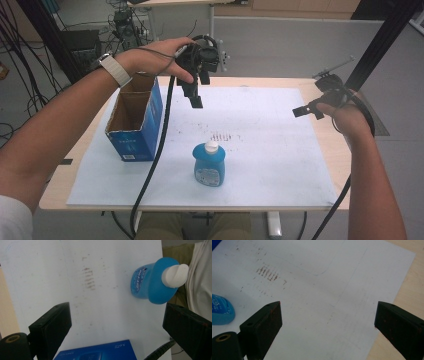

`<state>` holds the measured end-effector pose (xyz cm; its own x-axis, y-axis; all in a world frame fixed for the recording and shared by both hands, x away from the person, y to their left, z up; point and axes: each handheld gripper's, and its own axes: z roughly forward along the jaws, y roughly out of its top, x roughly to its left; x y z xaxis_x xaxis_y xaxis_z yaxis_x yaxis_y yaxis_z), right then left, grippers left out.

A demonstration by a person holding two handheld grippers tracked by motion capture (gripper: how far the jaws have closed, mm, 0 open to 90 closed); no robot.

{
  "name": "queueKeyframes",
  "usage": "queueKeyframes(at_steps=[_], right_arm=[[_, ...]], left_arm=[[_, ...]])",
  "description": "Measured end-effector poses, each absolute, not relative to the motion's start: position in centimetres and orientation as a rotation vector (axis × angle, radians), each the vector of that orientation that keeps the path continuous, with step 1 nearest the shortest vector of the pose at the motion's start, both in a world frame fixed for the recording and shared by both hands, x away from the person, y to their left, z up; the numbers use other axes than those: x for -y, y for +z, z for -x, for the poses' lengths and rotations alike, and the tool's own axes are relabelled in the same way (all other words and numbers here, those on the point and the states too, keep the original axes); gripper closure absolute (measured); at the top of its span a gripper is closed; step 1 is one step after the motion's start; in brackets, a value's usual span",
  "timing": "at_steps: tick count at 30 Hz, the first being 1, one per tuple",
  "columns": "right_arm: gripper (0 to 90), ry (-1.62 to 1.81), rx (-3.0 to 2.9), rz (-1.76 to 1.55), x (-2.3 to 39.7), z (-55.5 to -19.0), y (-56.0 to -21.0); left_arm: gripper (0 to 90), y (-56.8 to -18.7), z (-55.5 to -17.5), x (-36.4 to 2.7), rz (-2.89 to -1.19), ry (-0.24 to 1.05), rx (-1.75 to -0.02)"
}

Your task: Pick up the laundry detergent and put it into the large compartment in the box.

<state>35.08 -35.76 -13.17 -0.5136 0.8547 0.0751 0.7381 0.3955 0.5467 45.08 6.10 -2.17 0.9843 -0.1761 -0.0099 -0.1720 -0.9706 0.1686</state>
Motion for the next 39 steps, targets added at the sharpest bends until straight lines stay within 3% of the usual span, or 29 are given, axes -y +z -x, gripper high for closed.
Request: queueKeyframes(at_steps=[39], right_arm=[[7.6, 0.785, -2.435, -1.409, 35.9, -34.5, -13.3]], left_arm=[[5.7, -1.7, -40.7, -5.3, -2.985, -0.069, 0.364]])
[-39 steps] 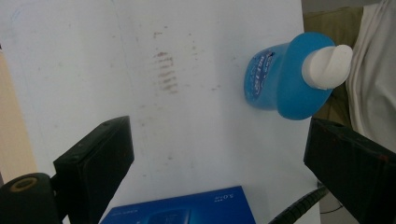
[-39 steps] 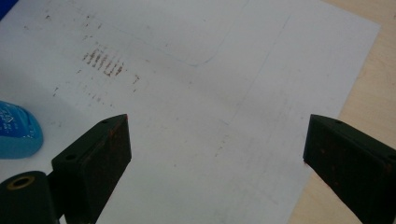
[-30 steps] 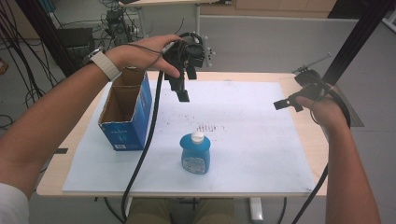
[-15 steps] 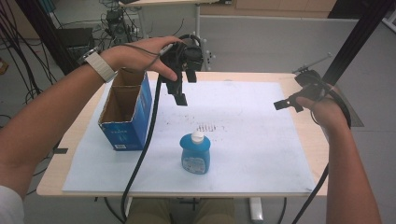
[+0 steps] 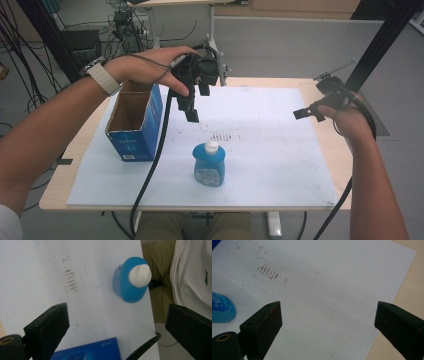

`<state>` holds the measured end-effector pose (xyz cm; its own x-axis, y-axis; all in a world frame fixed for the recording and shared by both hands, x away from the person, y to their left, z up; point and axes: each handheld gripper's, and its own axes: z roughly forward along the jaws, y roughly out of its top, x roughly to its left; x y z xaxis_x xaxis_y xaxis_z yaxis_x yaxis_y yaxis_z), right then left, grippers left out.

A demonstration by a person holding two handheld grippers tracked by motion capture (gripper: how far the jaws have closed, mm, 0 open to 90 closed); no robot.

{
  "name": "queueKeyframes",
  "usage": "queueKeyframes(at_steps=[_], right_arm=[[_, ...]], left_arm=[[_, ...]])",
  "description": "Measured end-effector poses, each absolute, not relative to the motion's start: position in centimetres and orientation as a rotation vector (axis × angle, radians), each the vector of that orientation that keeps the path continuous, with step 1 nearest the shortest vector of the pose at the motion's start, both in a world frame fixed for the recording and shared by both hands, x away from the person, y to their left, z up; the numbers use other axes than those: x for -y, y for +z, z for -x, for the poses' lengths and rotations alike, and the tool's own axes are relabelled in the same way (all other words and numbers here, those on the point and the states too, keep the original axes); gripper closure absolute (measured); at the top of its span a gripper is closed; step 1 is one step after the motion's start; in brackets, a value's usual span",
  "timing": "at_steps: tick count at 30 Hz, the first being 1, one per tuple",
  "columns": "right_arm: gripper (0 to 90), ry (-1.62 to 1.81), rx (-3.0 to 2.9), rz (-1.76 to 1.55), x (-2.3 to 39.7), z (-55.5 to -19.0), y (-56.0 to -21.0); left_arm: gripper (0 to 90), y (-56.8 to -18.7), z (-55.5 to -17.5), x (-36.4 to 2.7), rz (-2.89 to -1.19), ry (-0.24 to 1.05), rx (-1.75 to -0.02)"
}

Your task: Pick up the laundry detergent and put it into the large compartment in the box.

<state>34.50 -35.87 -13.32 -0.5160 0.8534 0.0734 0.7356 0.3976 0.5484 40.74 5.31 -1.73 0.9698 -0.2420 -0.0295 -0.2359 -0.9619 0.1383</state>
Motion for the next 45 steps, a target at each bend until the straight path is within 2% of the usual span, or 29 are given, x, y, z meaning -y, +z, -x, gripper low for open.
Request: queueKeyframes(at_steps=[45], right_arm=[[7.6, 0.802, -2.432, -1.414, 36.0, -34.3, -13.9]], left_arm=[[6.9, -4.2, -38.5, -3.8, -2.978, -0.136, 0.370]])
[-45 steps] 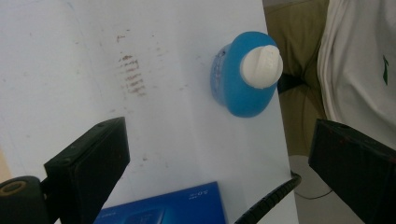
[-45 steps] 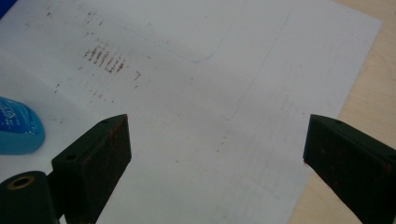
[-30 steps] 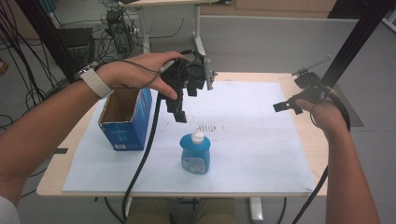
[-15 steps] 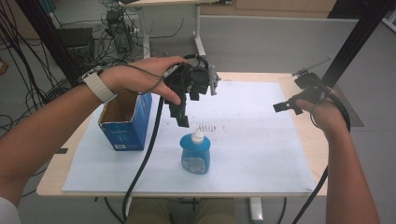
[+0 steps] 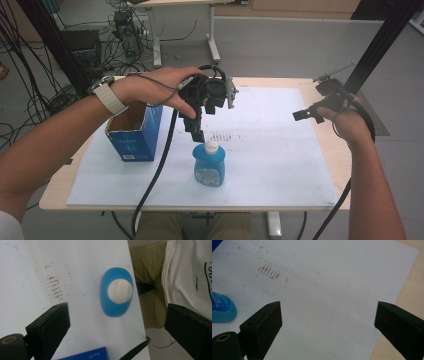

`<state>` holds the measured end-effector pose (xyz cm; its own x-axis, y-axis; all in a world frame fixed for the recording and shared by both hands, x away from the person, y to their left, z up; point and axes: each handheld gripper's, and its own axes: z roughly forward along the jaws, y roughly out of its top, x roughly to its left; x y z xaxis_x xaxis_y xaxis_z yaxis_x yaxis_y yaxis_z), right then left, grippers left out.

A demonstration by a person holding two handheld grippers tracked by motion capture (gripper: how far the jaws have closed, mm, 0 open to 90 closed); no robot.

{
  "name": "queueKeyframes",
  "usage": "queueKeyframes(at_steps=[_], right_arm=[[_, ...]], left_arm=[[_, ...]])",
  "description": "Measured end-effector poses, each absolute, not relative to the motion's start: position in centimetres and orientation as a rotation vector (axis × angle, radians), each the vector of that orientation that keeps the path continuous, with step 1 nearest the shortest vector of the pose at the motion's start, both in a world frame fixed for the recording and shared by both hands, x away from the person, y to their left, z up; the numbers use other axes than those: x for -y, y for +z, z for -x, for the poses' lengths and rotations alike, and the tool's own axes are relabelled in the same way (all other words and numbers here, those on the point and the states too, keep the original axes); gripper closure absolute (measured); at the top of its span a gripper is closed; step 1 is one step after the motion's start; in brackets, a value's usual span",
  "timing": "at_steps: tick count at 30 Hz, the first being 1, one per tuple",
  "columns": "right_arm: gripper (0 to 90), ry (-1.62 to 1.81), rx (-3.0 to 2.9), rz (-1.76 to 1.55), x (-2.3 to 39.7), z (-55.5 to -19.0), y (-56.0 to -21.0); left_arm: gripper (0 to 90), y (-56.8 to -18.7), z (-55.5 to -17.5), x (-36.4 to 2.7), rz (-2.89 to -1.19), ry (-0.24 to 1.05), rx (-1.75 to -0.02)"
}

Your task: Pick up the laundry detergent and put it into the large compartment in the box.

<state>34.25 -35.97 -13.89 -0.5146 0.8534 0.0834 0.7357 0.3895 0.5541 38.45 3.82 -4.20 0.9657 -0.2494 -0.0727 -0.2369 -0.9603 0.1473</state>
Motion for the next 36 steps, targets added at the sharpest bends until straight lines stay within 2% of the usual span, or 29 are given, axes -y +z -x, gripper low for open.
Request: queueKeyframes(at_steps=[36], right_arm=[[7.6, 0.813, -2.431, -1.417, 35.8, -34.0, -14.2]], left_arm=[[6.9, -8.2, -36.1, -2.0, -3.010, -0.097, 0.435]])
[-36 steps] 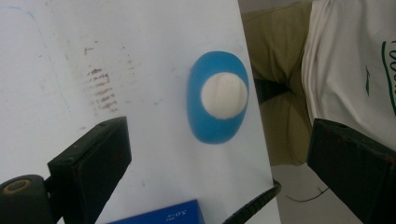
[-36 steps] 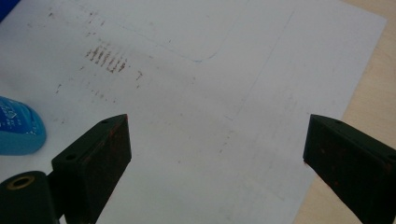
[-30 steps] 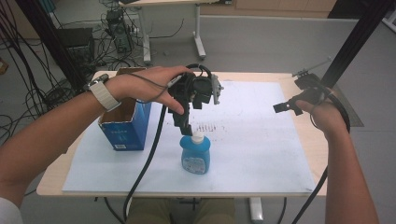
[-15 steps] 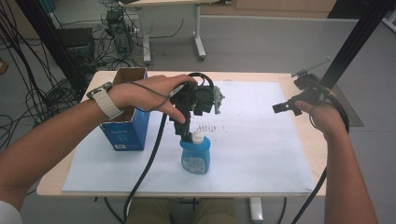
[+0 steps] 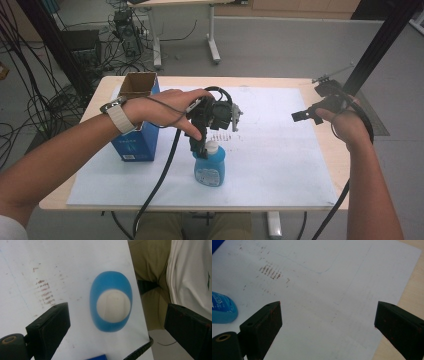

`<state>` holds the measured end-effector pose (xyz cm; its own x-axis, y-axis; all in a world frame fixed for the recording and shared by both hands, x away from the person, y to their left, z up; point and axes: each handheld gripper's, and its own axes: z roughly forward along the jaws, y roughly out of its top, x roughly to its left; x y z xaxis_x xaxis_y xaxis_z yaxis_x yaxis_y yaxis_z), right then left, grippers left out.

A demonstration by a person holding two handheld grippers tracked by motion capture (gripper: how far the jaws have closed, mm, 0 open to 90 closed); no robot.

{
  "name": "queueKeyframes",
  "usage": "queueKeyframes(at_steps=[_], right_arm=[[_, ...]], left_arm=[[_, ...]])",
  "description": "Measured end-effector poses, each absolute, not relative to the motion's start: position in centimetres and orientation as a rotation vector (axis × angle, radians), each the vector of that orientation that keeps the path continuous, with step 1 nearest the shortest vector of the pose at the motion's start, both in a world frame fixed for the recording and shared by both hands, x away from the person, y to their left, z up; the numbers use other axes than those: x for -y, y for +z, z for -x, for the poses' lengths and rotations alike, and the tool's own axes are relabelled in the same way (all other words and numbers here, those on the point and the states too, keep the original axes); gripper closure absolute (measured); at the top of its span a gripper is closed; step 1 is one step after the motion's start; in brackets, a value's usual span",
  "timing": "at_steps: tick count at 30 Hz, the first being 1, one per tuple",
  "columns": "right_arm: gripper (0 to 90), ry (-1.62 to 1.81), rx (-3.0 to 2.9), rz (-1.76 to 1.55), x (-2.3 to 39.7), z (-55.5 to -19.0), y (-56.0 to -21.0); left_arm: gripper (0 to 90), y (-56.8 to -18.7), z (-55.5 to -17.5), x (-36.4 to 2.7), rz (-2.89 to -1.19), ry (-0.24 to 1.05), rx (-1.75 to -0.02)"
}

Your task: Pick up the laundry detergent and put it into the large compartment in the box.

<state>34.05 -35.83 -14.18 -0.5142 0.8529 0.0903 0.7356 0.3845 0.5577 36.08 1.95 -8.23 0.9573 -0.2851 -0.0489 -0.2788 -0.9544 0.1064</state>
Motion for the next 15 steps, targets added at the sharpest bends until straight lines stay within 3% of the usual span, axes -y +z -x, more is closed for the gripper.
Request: queueKeyframes(at_steps=[15], right_arm=[[7.6, 0.813, -2.430, -1.420, 35.9, -34.0, -14.2]], left_arm=[[7.1, -9.5, -35.7, -1.5, -3.022, -0.077, 0.441]])
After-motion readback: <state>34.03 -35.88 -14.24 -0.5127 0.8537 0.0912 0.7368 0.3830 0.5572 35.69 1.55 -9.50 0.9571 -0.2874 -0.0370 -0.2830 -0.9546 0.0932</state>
